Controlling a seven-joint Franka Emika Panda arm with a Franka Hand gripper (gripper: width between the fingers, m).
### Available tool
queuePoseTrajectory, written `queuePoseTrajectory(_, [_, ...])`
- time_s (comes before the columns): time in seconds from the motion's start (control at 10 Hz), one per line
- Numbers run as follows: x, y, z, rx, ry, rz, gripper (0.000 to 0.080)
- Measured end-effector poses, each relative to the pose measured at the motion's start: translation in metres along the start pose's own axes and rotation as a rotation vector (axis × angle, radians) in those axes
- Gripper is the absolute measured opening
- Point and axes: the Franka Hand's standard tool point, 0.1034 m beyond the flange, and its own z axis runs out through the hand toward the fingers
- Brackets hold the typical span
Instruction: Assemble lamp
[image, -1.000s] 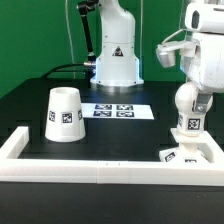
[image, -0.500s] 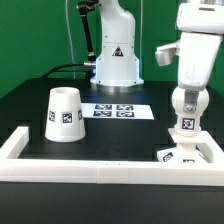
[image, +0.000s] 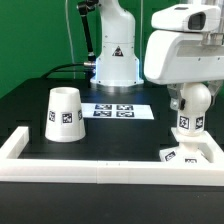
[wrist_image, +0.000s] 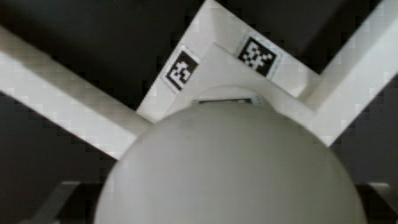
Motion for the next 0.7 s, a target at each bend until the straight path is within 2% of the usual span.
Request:
queuePoseTrajectory(0.5, [-0.0009,0.0013,0.0005,0.0,-0.001,0.308,0.0579])
queuePoseTrajectory(0.7, [-0.002,0.002,0.0006,0.001,-0.002,0.537,0.0579])
